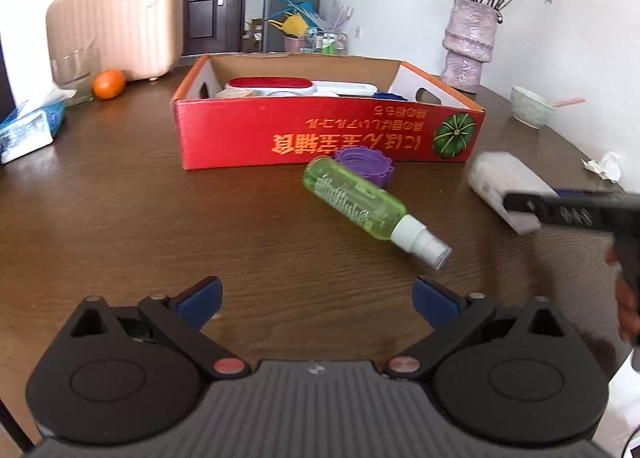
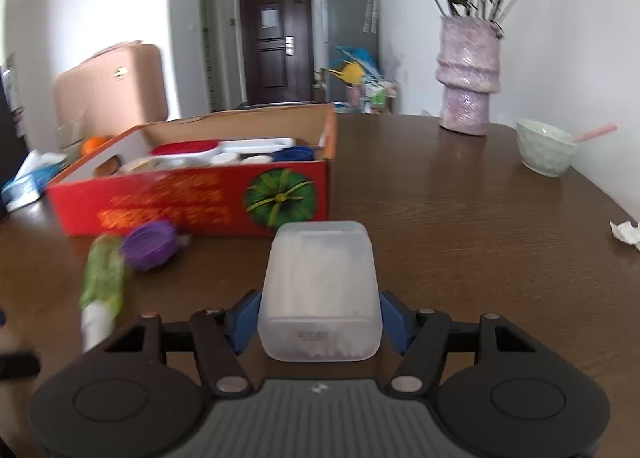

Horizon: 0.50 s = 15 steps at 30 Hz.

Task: Organize rigid objects
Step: 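Grasp the frosted plastic container with right tool while left tool closes on it too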

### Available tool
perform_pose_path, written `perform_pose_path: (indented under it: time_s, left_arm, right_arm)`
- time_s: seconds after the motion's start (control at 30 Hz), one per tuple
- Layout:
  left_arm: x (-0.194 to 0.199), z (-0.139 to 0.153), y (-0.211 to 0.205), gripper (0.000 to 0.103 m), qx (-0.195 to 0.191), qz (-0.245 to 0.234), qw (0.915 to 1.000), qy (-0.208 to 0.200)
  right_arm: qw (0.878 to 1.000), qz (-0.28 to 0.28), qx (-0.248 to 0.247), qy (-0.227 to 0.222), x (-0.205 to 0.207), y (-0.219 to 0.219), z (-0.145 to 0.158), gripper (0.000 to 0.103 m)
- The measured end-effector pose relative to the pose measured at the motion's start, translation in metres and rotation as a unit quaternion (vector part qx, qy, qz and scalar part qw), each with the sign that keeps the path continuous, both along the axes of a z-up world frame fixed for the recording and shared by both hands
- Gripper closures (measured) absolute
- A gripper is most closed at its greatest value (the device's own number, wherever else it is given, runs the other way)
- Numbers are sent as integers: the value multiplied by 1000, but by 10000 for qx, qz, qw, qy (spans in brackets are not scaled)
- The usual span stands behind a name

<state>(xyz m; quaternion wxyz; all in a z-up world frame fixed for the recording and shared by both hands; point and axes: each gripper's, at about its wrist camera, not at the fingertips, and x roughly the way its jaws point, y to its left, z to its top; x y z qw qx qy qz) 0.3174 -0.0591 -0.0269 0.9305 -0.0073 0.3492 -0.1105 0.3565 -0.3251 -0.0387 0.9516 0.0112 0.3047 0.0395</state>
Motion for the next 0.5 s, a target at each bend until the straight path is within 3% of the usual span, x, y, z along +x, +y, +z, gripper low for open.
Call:
perform_pose_path:
  time_s: [0.1,0.27,0.5]
  left_arm:
    - [-11,-1,8,0,-48,87,9999,17]
    - [-26,-5,18,0,-266,205,9993,168]
    - [-46,12,40,1,-335,532,9979,-152]
  right_arm:
    - [9974,706,-102,80,-40,17,-3,40]
    - [9792,2003,-199,241,-103,64,-9,41]
    - [9656,2569,-383,119,-111,116,-4,40]
